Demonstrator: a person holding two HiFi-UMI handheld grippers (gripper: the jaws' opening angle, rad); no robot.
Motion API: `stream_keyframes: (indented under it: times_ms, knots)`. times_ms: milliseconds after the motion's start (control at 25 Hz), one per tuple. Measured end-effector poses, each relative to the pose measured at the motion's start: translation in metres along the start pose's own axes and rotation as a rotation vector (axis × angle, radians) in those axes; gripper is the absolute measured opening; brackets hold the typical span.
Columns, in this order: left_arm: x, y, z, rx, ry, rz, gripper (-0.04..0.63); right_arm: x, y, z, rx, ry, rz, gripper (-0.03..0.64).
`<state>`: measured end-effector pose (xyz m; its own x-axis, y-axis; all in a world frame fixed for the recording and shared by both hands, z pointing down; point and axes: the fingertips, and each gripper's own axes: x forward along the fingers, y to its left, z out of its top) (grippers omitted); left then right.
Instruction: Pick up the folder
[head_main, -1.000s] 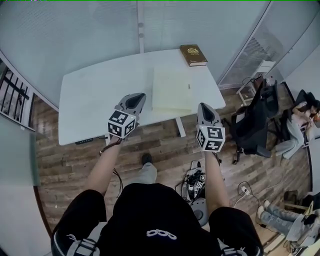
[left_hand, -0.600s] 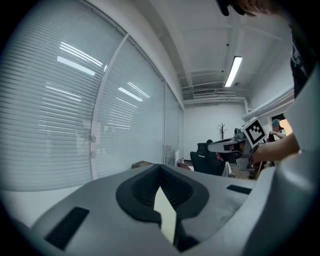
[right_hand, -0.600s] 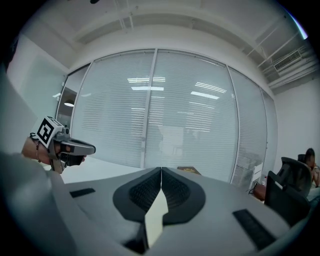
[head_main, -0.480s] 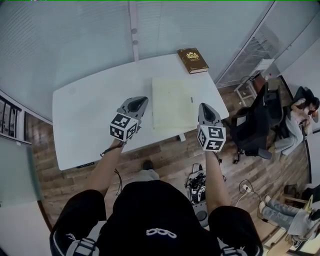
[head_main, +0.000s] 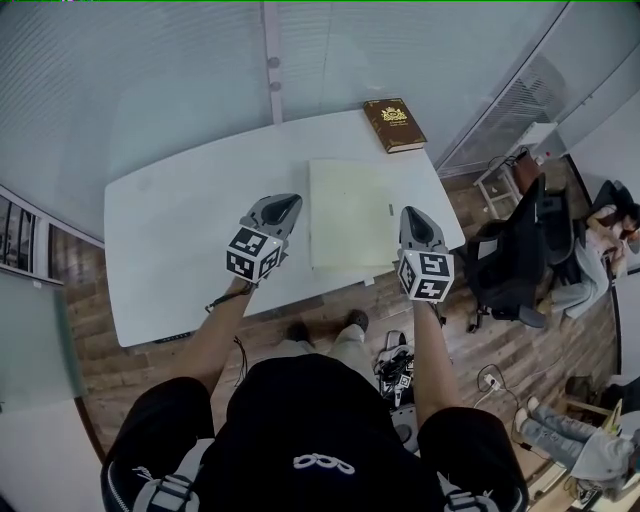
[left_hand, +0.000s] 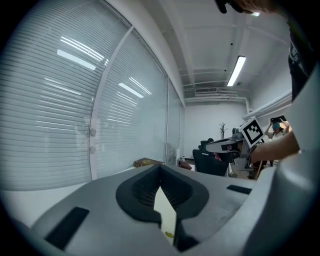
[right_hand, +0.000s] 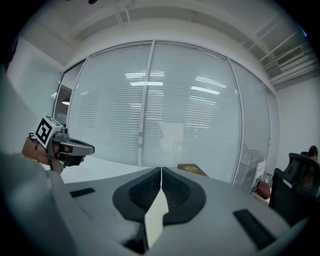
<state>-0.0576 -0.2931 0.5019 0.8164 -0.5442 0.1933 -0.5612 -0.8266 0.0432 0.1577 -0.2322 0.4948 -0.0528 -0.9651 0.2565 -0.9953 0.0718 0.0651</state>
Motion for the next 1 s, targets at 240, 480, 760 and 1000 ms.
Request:
stream_keyframes:
  times_ms: [240,480,760,1000]
  knots:
    - [0.016,0.007,-0.009,-0.022,0.021,0.032,0.021,0.027,-0.011,-0.008,0.005,0.016,0.055,0.023]
    - [0.034,0.008,-0.023,-0.057,0.058,0.062,0.023,0.049,-0.025,-0.022,0.019,0.05,0.127,0.025]
    - [0.056,0.009,-0.046,-0.143,0.101,0.073,0.182,0.069,-0.033,-0.041,0.04,0.078,0.233,0.07]
    - [0.071,0.006,-0.077,-0.242,0.149,0.039,0.238,0.087,-0.03,-0.08,0.056,0.189,0.354,0.247]
